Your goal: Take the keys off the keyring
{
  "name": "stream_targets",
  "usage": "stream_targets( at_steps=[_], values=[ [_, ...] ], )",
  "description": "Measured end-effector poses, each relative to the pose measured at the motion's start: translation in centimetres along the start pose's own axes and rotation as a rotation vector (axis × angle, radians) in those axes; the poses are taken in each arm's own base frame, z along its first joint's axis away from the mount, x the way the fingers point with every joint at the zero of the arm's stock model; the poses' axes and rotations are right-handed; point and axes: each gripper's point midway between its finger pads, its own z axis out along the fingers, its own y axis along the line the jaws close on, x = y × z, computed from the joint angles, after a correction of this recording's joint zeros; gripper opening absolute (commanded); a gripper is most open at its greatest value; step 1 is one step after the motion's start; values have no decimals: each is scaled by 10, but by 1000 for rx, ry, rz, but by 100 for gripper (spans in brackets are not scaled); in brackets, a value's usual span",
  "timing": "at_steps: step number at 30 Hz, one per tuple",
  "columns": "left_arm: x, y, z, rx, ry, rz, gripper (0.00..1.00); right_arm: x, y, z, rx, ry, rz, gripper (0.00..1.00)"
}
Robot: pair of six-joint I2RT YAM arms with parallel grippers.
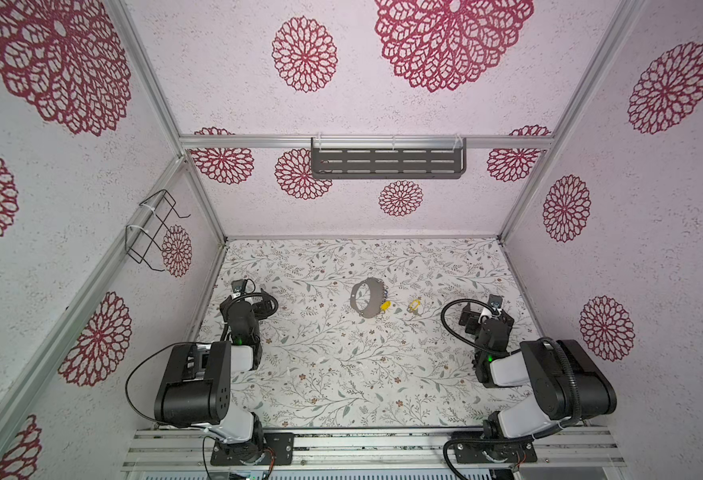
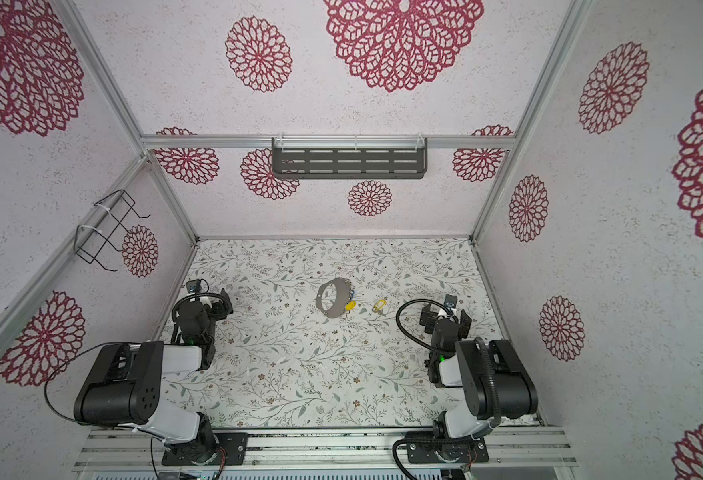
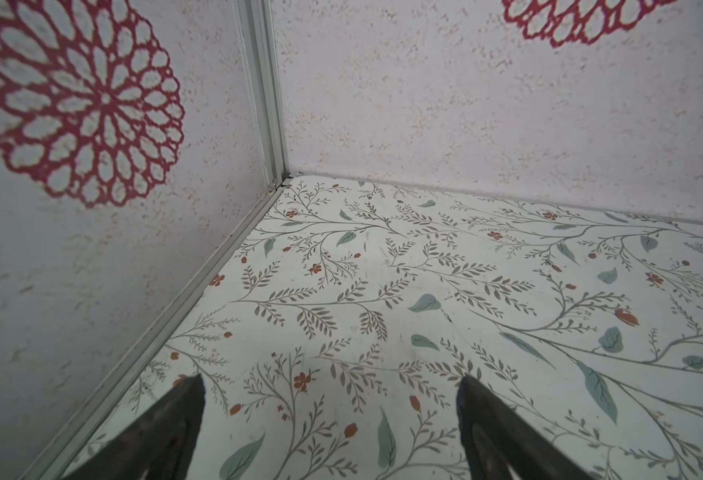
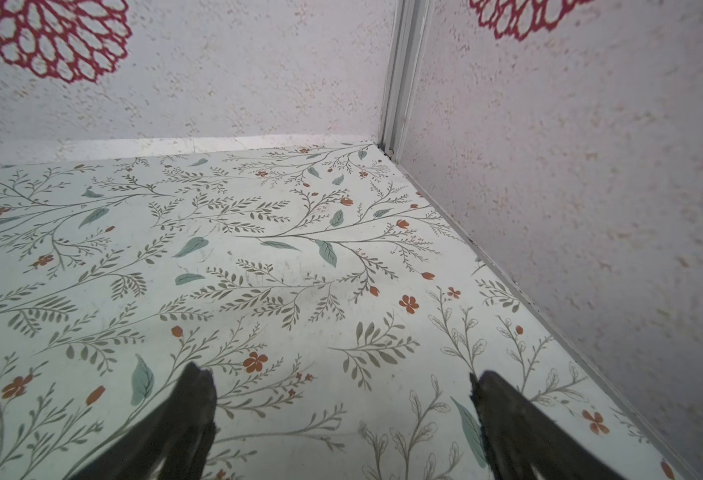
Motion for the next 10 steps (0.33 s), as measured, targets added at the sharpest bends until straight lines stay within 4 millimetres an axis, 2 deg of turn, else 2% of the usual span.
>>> stream_targets(
  at_steps=[10],
  values=[
    [0,-1,0,3,1,-5,97,-3,5,4,-21,1,1,99]
  ],
)
